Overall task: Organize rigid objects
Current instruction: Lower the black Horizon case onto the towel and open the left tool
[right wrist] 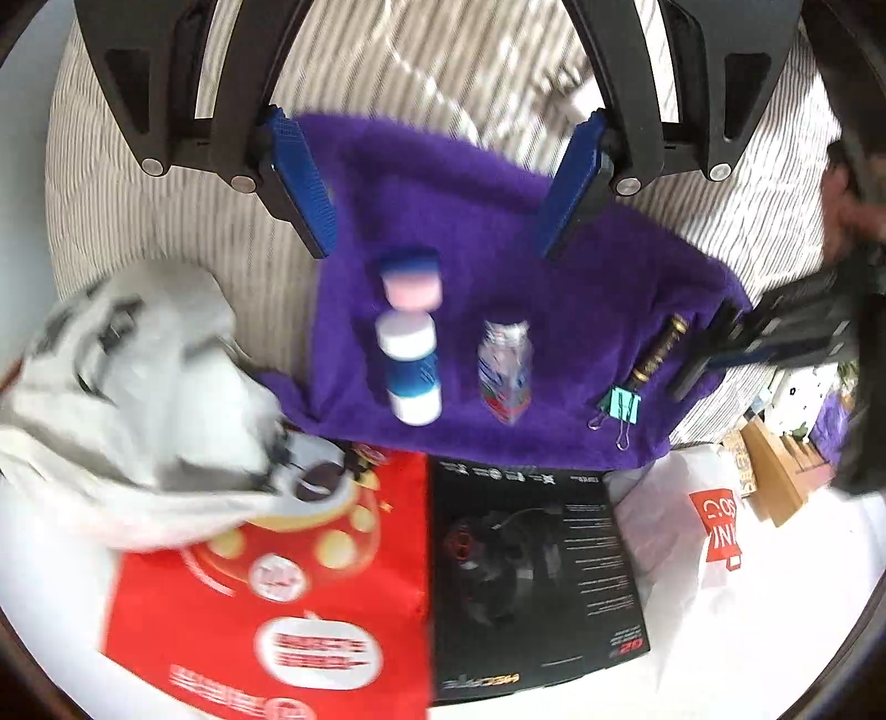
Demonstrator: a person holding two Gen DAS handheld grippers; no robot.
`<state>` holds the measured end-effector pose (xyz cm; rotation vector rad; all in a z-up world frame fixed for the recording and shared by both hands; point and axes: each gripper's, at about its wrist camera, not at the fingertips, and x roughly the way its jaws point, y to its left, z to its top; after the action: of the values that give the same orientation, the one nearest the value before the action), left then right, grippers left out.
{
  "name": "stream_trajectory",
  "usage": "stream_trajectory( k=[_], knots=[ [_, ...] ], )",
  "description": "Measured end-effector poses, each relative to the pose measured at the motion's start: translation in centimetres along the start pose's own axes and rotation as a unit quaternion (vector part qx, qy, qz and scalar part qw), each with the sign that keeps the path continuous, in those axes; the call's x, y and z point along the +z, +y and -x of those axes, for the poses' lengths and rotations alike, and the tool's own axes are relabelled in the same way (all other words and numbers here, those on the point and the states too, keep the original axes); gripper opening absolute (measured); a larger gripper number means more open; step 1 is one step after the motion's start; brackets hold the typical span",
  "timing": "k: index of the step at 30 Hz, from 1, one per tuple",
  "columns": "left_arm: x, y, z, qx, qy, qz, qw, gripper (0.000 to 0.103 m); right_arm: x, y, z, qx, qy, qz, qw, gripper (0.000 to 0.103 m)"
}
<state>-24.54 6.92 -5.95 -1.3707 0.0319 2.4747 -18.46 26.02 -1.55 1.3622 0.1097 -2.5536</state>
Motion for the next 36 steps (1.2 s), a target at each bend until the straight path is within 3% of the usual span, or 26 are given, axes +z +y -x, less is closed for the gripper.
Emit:
stream_trajectory(
  k=[6,14,21,34,35,36],
  knots=[
    [1.8,-0.6,-3.6,0.015,0.023,-0.017,0.9995,0.021,-2.9,-2.5,2.0,0.022,-0.011,-0.054,0.998,0.074],
    [1.8,-1.3,-5.8,0.027,0.046,-0.030,0.9981,0.021,-6.1,-5.5,1.1,-0.001,0.023,-0.090,0.996,0.074],
    [1.3,-1.8,-5.8,0.041,0.055,-0.045,0.9966,0.021,-7.8,-6.0,0.5,0.001,0.045,-0.093,0.995,0.074],
    [0.1,-2.3,-3.7,0.049,0.072,-0.034,0.9956,0.022,-8.3,-5.1,3.9,0.005,0.016,-0.084,0.996,0.074],
    [-0.1,-2.4,-2.9,0.046,0.070,-0.030,0.9961,0.024,-8.4,-5.1,4.1,0.005,0.016,-0.084,0.996,0.074],
    [-0.4,-2.5,-1.8,0.042,0.064,-0.024,0.9968,0.036,-8.5,-5.0,4.2,0.006,0.015,-0.084,0.996,0.074]
  ],
)
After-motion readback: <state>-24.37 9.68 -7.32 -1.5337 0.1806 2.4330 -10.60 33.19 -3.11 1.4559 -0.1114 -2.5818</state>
